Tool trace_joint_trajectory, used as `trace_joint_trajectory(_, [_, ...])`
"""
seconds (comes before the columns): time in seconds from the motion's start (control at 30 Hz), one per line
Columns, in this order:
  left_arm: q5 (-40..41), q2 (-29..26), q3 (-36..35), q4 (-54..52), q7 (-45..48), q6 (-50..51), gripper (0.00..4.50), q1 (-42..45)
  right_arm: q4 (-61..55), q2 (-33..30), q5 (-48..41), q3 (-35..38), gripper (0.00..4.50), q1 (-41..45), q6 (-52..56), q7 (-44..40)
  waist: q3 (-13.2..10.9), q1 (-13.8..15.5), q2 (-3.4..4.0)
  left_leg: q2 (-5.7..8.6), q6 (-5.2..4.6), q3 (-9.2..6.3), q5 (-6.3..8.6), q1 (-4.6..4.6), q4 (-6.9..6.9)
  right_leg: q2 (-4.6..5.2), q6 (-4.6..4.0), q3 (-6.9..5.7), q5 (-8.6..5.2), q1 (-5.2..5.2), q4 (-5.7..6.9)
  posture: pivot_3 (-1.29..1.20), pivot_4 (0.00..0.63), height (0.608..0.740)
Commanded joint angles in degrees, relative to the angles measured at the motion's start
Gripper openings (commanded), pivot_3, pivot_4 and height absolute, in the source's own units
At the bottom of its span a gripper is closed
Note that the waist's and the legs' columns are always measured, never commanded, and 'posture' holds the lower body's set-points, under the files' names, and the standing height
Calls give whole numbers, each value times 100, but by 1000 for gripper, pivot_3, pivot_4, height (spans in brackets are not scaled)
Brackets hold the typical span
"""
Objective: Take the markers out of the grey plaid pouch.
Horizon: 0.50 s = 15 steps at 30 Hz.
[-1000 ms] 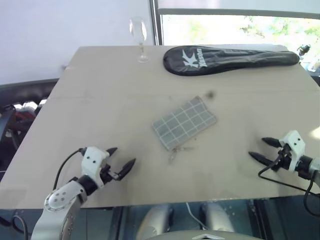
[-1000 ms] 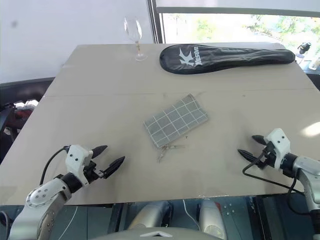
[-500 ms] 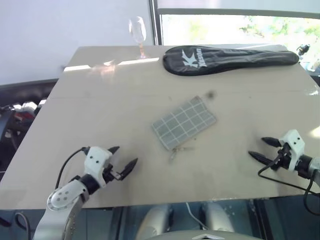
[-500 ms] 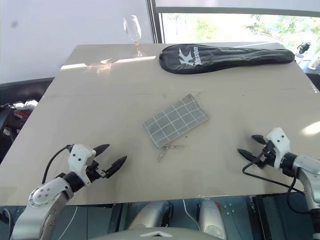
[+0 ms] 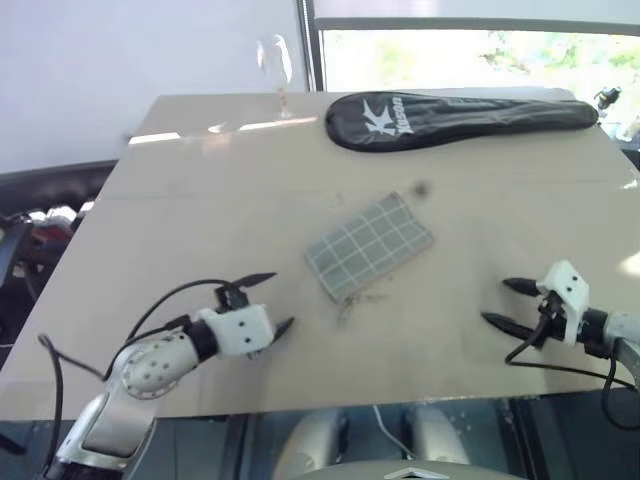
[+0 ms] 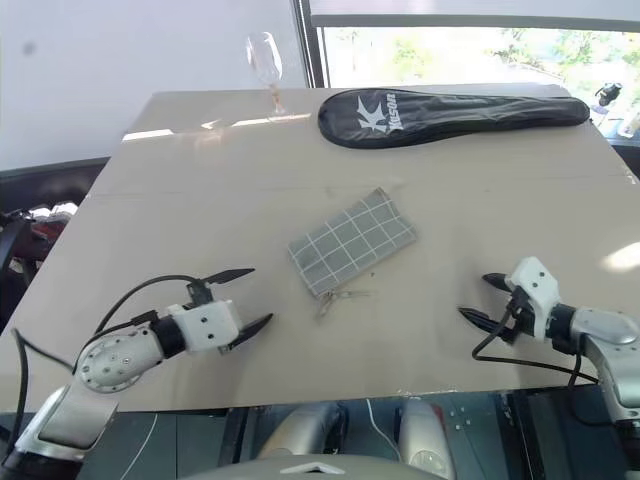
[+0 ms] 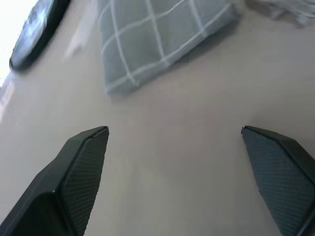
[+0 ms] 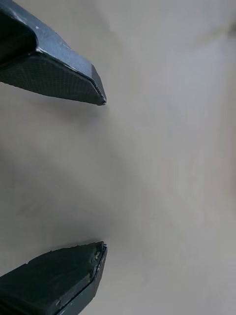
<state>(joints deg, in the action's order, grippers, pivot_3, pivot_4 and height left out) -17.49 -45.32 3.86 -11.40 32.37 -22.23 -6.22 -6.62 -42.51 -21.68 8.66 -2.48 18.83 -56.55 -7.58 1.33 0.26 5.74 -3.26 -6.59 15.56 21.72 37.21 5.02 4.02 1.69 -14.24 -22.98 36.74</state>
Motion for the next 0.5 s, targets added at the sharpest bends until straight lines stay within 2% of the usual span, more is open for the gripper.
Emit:
trace_joint_trajectory(0.03, [-1047, 58, 634, 933, -402, -679, 4470, 519, -597, 149, -343, -53, 4500, 149, 298, 122, 8, 29, 16, 0, -1, -1, 0, 0, 0, 0, 0, -1, 0, 0, 2, 0, 150, 740])
trace_joint_trajectory(0.23, [-2116, 629, 1636, 2428, -1124, -1531, 4470, 2050, -1376, 412, -666, -349, 4500, 153, 866, 353, 29, 189, 39, 9, -2, -28, -1, -10, 16, 2, 2, -29, 1, 28, 4, 0, 150, 740])
trace_joint_trajectory(0.43, [-2794, 1106, 2350, 3772, -1748, -2056, 4470, 3154, -1757, 549, -677, -662, 4500, 216, 1105, 580, 59, 264, 36, 15, -1, -31, -3, -12, 23, 0, 3, -55, 1, 33, 6, 0, 150, 740])
trace_joint_trajectory(0.5, [-2911, 1195, 2505, 4088, -1897, -2166, 3941, 3401, -1774, 568, -655, -690, 4500, 242, 1109, 642, 74, 262, 31, 18, 18, -34, -15, -12, 26, -2, 4, -62, 1, 38, 7, 0, 150, 740])
